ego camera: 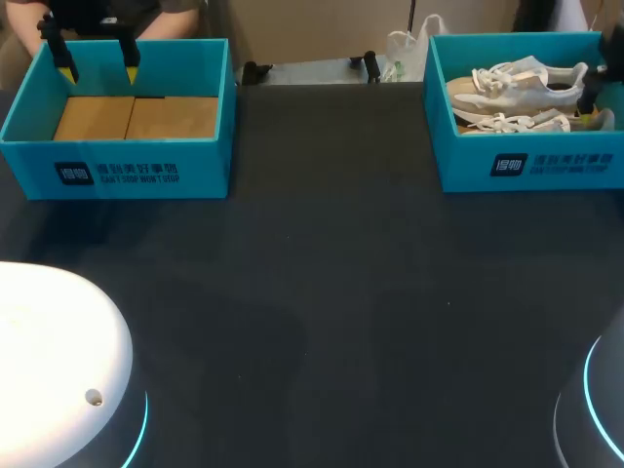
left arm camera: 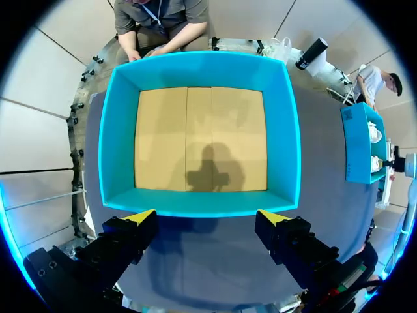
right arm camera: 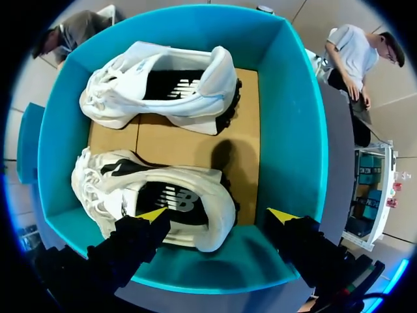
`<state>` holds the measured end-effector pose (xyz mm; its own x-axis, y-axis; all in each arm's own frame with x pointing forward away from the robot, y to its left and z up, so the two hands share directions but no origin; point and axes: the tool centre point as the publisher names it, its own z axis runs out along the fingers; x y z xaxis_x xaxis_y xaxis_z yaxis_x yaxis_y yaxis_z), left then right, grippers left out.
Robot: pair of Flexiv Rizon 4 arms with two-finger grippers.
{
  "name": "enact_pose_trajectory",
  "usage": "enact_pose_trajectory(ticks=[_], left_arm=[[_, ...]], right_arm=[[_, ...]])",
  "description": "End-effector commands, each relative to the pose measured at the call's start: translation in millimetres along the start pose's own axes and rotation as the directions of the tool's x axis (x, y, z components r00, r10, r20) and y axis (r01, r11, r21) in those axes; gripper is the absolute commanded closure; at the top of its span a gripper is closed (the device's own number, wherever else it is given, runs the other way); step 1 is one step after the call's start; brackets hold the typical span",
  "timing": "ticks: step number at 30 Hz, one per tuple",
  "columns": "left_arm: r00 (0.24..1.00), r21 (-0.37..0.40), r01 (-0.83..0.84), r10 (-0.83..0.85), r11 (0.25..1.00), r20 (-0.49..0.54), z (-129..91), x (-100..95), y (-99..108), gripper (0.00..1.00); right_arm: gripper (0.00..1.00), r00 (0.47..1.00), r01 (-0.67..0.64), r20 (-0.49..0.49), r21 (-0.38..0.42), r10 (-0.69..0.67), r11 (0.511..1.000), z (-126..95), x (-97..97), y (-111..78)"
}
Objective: Take the shoe out of the shoebox, open the shoe tongue, remove and reinsert the insole, then place the shoe into the shoebox
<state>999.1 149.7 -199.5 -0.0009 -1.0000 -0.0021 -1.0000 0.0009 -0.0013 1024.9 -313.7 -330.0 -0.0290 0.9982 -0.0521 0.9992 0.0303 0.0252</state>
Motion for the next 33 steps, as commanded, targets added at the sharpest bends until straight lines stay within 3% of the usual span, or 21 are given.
enact_pose_trajectory(ticks=[1,7,16,19,25,33], left_arm=[[1.000,0.000,0.000,0.000,1.000,0.000,0,-0.1,0,0.00],[1.000,0.000,0.000,0.000,1.000,0.000,0,-0.1,0,0.00],[1.000,0.000,0.000,0.000,1.000,0.000,0,-0.1,0,0.00],[1.000,0.000,0.000,0.000,1.000,0.000,0,-0.1,0,0.00],[1.000,0.000,0.000,0.000,1.000,0.000,0,-0.1,0,0.00],[1.000,0.000,0.000,0.000,1.000,0.000,0,-0.1,0,0.00]], right_arm=[[0.04,1.000,0.003,-0.007,0.011,-0.002,1.000,8,-2.2,3.5],[0.02,1.000,0.003,-0.018,0.021,-0.002,1.000,15,-5.8,2.2],[0.08,0.999,0.008,-0.043,0.021,-0.007,1.000,24,-6.5,0.5],[0.21,0.999,0.008,-0.048,0.027,-0.006,1.000,29,-6.3,-1.2],[0.30,0.999,0.005,-0.052,0.038,-0.003,0.999,36,-5.2,-2.4],[0.23,0.999,0.005,-0.053,0.043,-0.003,0.999,37,-2.4,-3.4]])
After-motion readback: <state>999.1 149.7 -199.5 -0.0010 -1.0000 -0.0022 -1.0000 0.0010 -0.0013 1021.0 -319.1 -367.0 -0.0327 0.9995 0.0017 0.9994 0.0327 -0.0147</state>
